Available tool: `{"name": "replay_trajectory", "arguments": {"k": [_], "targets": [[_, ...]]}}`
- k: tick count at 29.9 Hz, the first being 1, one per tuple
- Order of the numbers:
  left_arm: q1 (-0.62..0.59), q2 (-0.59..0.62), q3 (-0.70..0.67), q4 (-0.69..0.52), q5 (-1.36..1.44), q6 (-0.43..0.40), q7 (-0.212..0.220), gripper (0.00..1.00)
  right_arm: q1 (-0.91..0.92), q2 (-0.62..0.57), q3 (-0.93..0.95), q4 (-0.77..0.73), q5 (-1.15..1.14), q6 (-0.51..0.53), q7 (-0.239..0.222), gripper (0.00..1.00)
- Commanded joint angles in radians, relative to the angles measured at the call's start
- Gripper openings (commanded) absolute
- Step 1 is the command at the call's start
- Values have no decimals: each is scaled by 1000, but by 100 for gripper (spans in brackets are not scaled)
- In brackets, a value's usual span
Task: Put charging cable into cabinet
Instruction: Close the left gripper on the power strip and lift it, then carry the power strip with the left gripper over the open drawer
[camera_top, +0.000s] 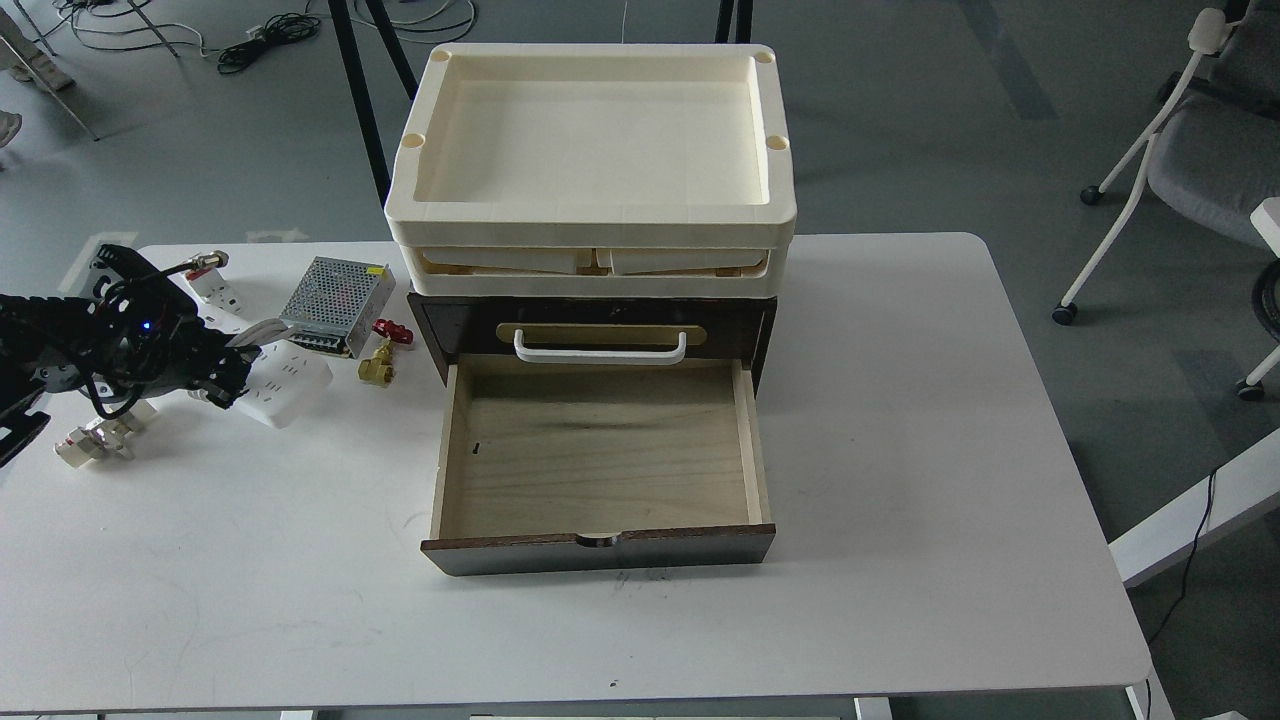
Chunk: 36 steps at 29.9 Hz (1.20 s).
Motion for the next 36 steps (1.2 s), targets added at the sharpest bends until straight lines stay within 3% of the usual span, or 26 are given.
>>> {"name": "replay_trajectory", "arguments": {"k": [1, 5, 14, 17, 21, 25, 36], "targets": [[-15, 115, -31, -158, -28, -3, 0, 0, 0, -3, 1, 0, 0, 0, 0, 100], [-23, 322, -86, -418, -160, -26, 0, 0, 2, -4, 1, 0, 0, 0, 0, 100], [-27, 678, -93, -762, -246, -66, 0, 0, 2, -6, 8, 6, 3, 0, 0, 100], [-20, 793, -82, -929, -330, -80, 0, 0, 3, -4, 6, 6, 3, 0, 0, 100], [-18, 922, -82, -1166, -448, -150, 0, 0, 11, -6, 6, 2, 1, 0, 0, 100], [-15, 925, -73, -1254, -504, -162, 0, 0, 14, -18, 6, -3, 1, 0, -3, 100], [-18, 660, -71, -1253, -837, -253, 0, 0, 6, -53, 1, -7, 1, 0, -8, 100]]}}
